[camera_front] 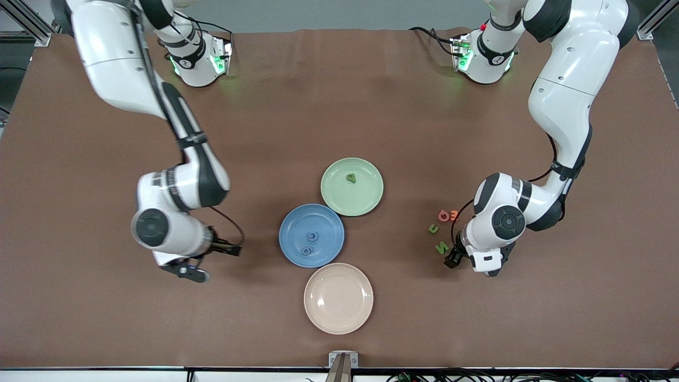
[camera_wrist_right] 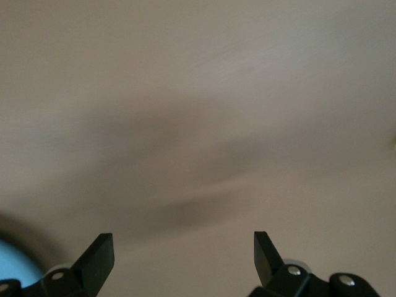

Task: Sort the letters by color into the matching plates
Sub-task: 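Grasp green B with the left gripper while the right gripper reaches x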

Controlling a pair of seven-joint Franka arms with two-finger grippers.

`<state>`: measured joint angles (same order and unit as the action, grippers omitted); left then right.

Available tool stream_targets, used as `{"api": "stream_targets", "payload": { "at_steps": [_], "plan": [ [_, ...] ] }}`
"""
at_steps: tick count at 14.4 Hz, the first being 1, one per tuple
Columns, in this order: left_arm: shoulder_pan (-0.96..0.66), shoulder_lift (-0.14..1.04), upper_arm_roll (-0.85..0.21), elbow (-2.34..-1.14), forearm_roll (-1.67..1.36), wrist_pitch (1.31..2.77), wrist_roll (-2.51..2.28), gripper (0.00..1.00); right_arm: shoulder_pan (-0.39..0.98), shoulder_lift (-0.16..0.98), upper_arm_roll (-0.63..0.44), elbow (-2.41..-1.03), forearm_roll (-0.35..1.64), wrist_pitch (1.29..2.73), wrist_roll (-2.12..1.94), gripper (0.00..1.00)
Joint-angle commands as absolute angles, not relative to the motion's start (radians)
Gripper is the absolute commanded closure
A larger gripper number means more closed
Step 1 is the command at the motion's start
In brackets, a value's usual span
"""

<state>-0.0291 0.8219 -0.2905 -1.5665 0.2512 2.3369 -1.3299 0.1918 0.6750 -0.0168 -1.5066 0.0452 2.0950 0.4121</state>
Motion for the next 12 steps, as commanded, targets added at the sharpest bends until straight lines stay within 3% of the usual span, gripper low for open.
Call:
{"api": "stream_targets", "payload": {
  "at_steps": [1, 7, 12],
  "plan": [
    [-0.032, 0.841, -0.284, -1.546, 0.256, 2.342, -1.341, 0.07, 0.048, 0.537, 0.008, -1.747, 0.029, 2.219, 0.163, 0.00],
    [-0.034, 0.841, -0.272, -1.546, 0.255, 2.342, -1.341, 0.39, -0.126, 0.537, 0.003, -1.937, 0.000, 2.529, -0.093, 0.03],
    [-0.034, 0.839, -0.272, -1.546, 0.258, 2.344, -1.330, 0.65, -0.167, 0.560, 0.003, -1.931, 0.000, 2.543, -0.141, 0.10]
  ]
}}
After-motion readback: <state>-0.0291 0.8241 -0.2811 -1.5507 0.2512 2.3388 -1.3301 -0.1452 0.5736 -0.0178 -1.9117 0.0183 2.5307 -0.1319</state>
